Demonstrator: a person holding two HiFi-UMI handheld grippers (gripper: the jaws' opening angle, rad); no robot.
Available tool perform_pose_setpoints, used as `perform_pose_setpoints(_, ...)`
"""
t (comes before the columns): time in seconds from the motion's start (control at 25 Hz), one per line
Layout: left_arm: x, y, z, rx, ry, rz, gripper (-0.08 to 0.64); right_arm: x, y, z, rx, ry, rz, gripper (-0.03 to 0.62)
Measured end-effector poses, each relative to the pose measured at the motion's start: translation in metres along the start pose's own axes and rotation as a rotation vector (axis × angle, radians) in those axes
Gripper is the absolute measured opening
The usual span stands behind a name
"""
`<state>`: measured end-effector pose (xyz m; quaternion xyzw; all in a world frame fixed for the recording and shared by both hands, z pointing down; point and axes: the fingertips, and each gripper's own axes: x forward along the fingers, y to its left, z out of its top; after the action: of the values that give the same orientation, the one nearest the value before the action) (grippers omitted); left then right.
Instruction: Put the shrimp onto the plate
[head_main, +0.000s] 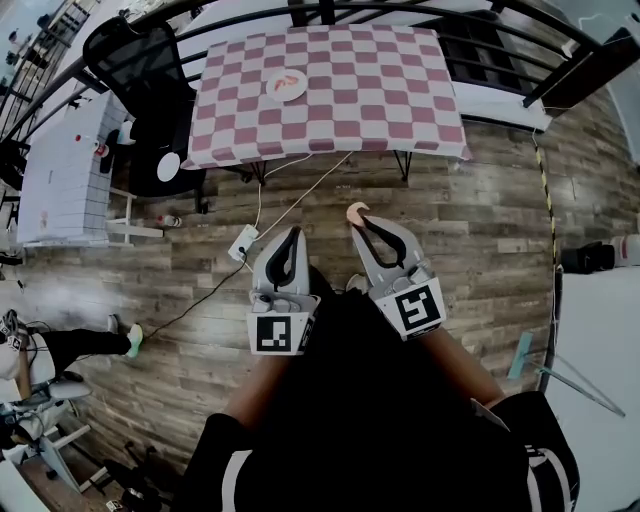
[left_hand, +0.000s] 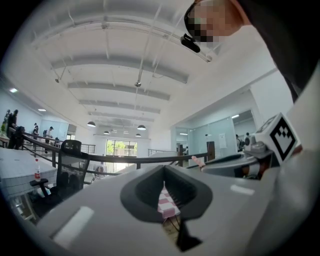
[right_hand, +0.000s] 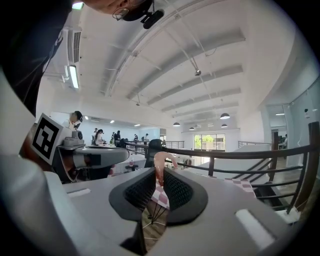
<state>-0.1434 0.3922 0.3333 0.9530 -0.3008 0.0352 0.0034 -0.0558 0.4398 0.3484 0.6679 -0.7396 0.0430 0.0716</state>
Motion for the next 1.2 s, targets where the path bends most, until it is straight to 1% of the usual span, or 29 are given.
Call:
perform_pose_setpoints(0.04, 0.001, 0.0, -0.001, 0.0, 0.006, 0.006, 0.009, 0.0, 0.001, -0.002, 0.002, 0.003, 0.011, 0.046)
perform_pose_setpoints(0.16, 0.008, -0.002, 0.006, 0.005, -0.034, 0.013, 0.009, -0.003, -0.004, -0.009, 0.027, 0.017, 0.019, 0.046)
perform_pose_setpoints(0.44, 0.028, -0.008, 0.004, 0.021, -0.031, -0.016, 0.009, -0.005, -0.029, -0.019, 0.043, 0.025, -0.034, 0.045)
perform_pose_setpoints(0.6, 0.046, -0.009, 0.004, 0.021, -0.032, -0.037, 0.009, -0.003, -0.04, -0.02, 0.033, 0.03, -0.052, 0.044)
perform_pose_setpoints(0.8, 0.066, -0.007, 0.007, 0.012, -0.052, -0.048, 0.009, 0.007, -0.056, -0.012, 0.073, 0.003, -0.073, 0.044)
perform_pose_setpoints(0.92, 0.076, -0.002, 0.001, -0.006, -0.045, -0.058, 0.009, 0.016, -0.058, -0.013, 0.052, 0.018, -0.063, 0.044)
perform_pose_setpoints(1.2, 0.11, 0.02, 0.0, 0.001, -0.042, -0.053, 0.009, 0.053, -0.07, -0.014, 0.024, 0.043, -0.029, 0.044)
